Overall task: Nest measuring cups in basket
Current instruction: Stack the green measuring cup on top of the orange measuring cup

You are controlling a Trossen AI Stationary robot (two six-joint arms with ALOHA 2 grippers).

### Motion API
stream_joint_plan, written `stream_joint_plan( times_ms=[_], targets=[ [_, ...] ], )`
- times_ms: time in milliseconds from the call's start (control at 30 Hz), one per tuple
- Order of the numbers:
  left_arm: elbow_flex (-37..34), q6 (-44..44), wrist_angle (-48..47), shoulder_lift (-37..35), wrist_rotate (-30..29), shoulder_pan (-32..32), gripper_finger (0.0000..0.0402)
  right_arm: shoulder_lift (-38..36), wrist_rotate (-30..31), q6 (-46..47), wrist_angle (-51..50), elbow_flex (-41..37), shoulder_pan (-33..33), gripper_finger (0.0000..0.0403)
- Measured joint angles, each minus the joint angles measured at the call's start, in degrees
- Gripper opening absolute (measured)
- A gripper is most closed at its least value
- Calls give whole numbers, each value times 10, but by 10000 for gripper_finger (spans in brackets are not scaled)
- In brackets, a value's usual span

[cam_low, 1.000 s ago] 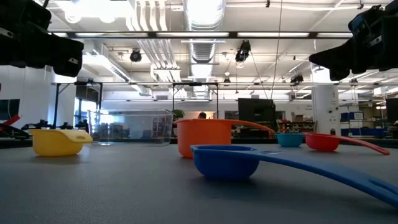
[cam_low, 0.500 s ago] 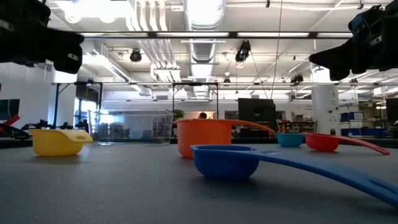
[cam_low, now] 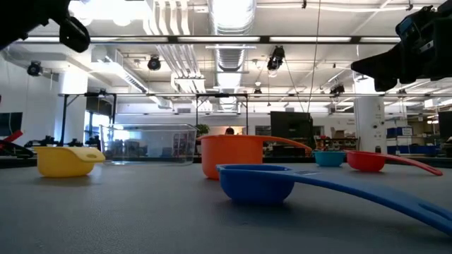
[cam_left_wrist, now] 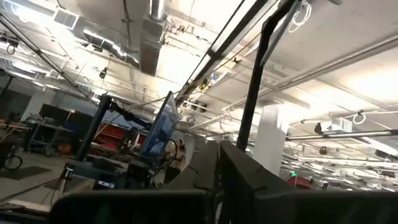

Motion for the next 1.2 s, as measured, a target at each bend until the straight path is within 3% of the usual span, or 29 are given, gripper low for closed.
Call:
stream_joint_plan(
  times_ms=[200,433,533,733,867,1033,1200],
  targets=[
    [77,12,-21,121,0,0,0,0,0,0,0,0,0,9],
    [253,10,-192,335,-31,0,0,0,0,0,0,0,0,9],
    [338,13,-260,434,-92,0,0,0,0,1,0,0,0,9],
    [538,-4,-396,616,-292,1,0,0,0,0,0,0,0,9],
    [689,45,-560,727,-353,10,0,0,0,0,0,0,0,9],
    [823,62,-703,828,-352,44,0,0,0,0,0,0,0,9],
    [851,62,-717,869,-260,102,0,0,0,0,0,0,0,9]
  ],
)
